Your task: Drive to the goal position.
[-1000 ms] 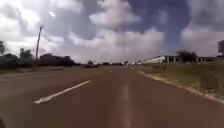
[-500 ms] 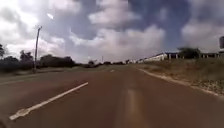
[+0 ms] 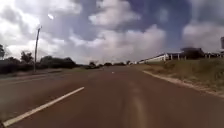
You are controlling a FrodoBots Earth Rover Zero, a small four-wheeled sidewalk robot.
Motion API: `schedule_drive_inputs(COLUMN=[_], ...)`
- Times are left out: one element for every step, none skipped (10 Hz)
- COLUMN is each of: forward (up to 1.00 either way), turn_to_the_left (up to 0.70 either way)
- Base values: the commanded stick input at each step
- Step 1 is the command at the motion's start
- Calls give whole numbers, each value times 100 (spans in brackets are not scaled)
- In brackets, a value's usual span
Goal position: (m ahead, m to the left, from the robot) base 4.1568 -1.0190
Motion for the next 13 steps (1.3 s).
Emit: schedule_drive_inputs(forward=[100, 100, 100, 100, 100, 100, 100, 100, 100, 100, 100, 100, 100], turn_to_the_left=[-34, -30, -26, -22, -18, -13, -9, -5, -1, 0, 0, 0, 0])
